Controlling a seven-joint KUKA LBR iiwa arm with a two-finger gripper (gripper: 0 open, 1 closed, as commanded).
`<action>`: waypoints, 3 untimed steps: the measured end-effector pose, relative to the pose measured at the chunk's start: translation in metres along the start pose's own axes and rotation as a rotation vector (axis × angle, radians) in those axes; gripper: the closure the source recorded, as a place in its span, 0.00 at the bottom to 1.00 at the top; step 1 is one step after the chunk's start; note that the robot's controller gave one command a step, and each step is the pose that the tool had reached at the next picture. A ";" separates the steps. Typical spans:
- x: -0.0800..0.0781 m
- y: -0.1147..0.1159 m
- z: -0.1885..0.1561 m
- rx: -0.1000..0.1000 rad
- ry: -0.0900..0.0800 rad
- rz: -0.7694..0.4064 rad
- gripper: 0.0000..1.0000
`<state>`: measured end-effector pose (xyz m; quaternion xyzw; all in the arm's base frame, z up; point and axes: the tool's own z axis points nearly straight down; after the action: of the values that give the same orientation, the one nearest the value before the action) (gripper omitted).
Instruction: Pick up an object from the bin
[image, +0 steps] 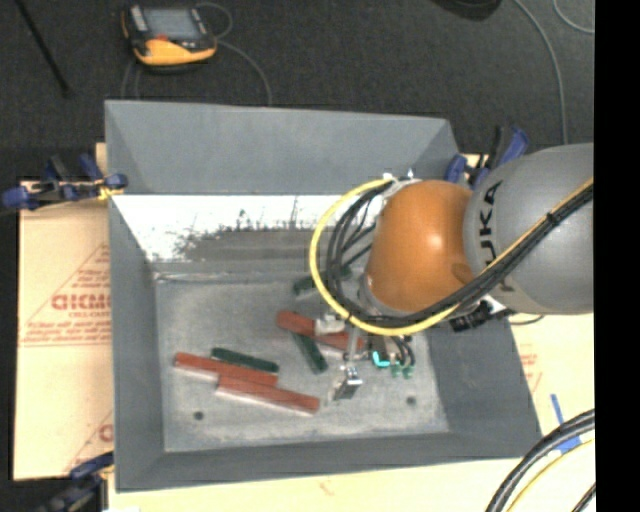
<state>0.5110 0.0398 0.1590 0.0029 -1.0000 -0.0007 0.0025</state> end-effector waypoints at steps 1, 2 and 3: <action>-0.002 0.000 -0.004 -0.001 -0.007 0.001 0.00; 0.015 0.013 0.039 0.002 -0.014 -0.055 0.00; 0.011 0.038 0.080 0.003 -0.001 0.172 1.00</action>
Offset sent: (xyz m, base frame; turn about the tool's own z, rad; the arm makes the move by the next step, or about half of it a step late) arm -0.0379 0.0304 -0.0861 -0.1205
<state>0.4996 0.0783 0.0790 -0.0830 -0.9966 0.0009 0.0019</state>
